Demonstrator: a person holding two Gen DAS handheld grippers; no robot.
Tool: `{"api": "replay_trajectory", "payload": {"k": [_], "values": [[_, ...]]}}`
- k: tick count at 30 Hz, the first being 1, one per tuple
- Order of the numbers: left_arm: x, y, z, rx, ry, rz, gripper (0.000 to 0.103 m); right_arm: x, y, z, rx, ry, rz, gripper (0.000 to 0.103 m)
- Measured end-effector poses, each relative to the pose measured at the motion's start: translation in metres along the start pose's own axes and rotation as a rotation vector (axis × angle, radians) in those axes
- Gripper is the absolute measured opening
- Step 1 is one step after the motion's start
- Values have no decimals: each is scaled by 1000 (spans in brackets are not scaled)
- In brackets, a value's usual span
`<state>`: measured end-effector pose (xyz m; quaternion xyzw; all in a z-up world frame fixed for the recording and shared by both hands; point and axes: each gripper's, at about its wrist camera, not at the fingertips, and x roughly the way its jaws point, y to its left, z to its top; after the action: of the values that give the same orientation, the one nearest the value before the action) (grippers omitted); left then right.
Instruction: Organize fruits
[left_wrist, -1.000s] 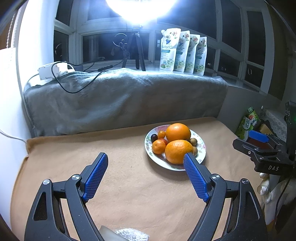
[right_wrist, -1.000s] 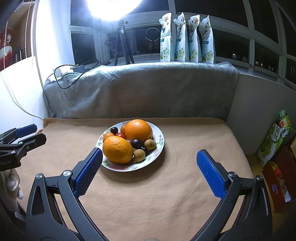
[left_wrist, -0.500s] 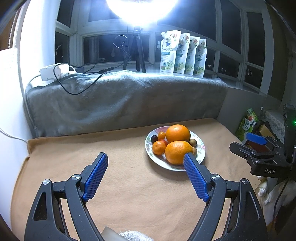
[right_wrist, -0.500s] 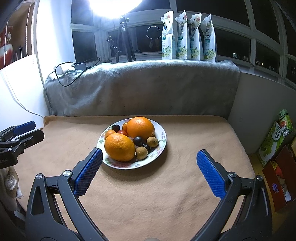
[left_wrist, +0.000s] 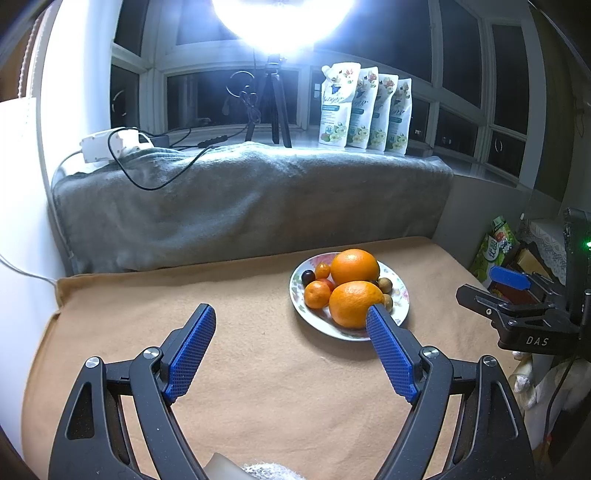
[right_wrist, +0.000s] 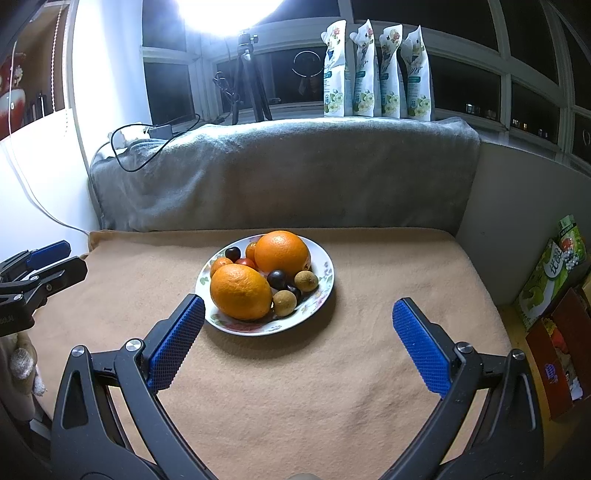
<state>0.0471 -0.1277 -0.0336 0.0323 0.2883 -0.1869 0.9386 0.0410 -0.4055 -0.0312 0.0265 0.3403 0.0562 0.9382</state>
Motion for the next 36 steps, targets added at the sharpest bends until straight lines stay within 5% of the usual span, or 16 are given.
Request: {"api": "replay_trajectory", "payload": {"k": [36], "values": [[-2,0,-1,-3,-2,0,84,0,2,-1,1,3,4,103]]}}
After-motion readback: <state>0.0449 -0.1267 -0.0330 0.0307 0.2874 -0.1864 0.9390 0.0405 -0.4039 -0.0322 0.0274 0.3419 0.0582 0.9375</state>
